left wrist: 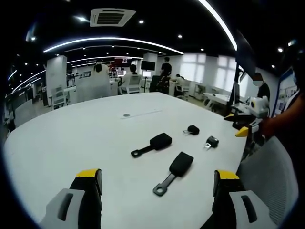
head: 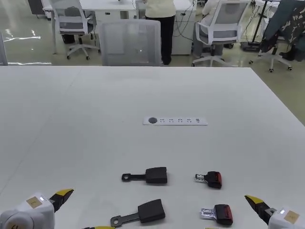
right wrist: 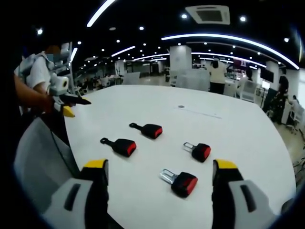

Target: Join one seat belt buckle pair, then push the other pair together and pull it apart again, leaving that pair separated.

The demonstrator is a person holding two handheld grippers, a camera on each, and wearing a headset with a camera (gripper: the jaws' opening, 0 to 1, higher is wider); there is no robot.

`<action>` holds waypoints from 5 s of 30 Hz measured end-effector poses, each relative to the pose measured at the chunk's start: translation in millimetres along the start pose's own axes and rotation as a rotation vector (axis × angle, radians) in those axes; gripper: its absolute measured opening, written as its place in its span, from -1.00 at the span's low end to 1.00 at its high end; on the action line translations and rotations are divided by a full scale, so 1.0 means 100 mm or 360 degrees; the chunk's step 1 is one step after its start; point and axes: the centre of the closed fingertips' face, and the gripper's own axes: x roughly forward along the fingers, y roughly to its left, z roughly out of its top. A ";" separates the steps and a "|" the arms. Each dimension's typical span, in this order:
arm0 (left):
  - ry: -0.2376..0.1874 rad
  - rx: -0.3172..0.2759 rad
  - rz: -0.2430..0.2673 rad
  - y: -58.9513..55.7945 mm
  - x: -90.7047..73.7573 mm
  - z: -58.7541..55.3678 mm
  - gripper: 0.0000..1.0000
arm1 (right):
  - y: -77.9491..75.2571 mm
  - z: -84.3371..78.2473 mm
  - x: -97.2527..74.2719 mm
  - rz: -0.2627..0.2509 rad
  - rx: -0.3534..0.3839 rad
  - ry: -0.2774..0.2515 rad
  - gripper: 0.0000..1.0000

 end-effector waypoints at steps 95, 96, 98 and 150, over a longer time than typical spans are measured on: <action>0.0328 0.0271 -0.0409 -0.27 1.21 -0.29 0.82 | -0.33 -0.56 0.69 0.0494 -0.0182 0.0366 0.64; 0.0330 0.0273 -0.0412 -0.27 1.22 -0.30 0.81 | -0.34 -0.57 0.70 0.0500 -0.0184 0.0369 0.63; 0.0348 0.0290 -0.0441 -0.28 1.26 -0.33 0.79 | -0.35 -0.59 0.73 0.0531 -0.0208 0.0397 0.63; 0.0635 0.0820 -0.0792 -0.62 1.72 -0.82 -0.27 | -0.46 -0.98 0.70 0.1011 -0.0684 0.0714 -0.24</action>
